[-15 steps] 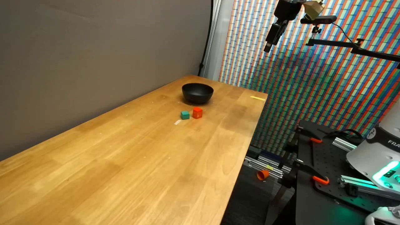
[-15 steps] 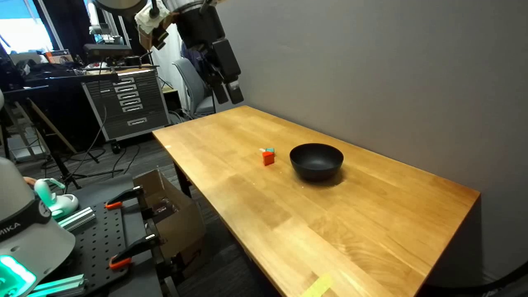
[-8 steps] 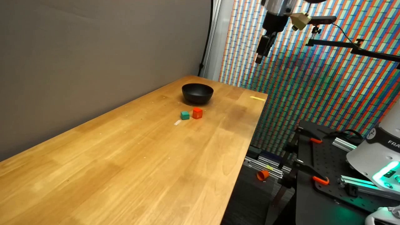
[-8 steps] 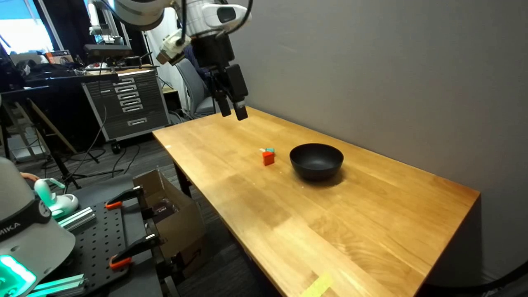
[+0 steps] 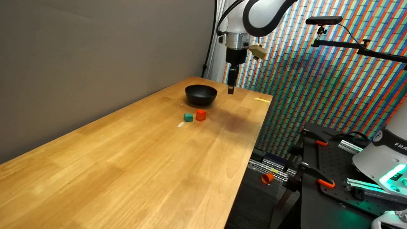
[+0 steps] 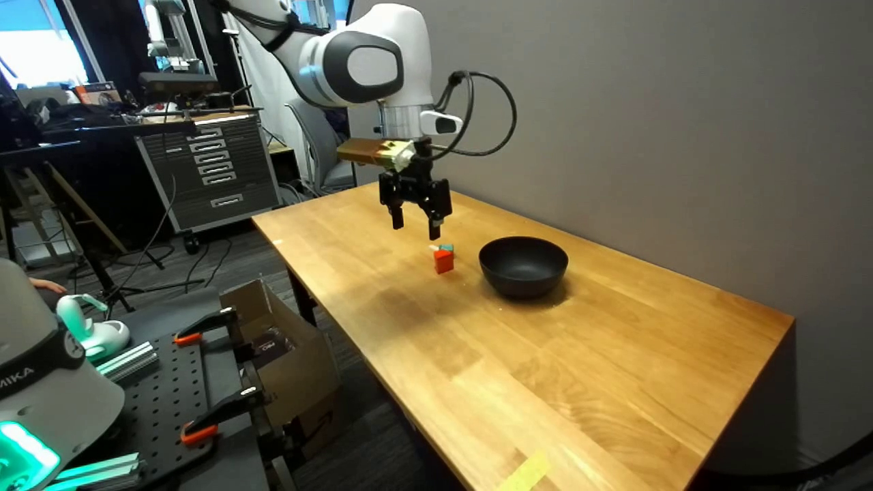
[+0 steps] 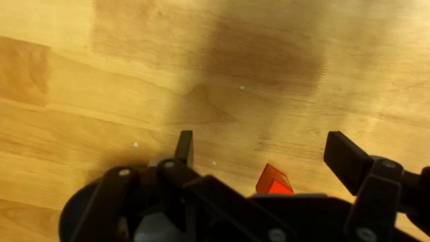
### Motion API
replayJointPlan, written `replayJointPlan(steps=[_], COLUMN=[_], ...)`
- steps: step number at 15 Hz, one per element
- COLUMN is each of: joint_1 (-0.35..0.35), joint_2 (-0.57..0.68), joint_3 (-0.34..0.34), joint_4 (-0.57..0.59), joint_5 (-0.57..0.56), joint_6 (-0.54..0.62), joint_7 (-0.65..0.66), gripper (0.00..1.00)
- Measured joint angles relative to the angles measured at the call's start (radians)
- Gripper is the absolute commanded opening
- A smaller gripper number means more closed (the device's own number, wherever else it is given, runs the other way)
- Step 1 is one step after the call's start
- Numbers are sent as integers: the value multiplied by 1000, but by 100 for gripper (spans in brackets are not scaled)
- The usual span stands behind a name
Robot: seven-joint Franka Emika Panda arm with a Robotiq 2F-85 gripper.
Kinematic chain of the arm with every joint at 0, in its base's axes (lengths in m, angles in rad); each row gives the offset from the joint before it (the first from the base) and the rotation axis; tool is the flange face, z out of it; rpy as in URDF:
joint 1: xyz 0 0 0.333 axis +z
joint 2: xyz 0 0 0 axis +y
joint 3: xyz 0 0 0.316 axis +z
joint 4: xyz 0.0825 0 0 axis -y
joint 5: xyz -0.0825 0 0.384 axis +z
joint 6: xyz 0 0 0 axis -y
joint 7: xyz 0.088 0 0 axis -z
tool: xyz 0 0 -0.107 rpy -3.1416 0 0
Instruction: Put the orange and green blocks in the black bowl
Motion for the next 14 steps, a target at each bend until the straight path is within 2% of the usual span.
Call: replayJointPlan(steps=[7,14], joint_1=[-1,-1], joint_2=[361,601], joint_3=[42,76], joint_4=[380,731], joint_5=[7,60], joint_6=[-79,-266], joint_7=[-58,-60], gripper=[100,100])
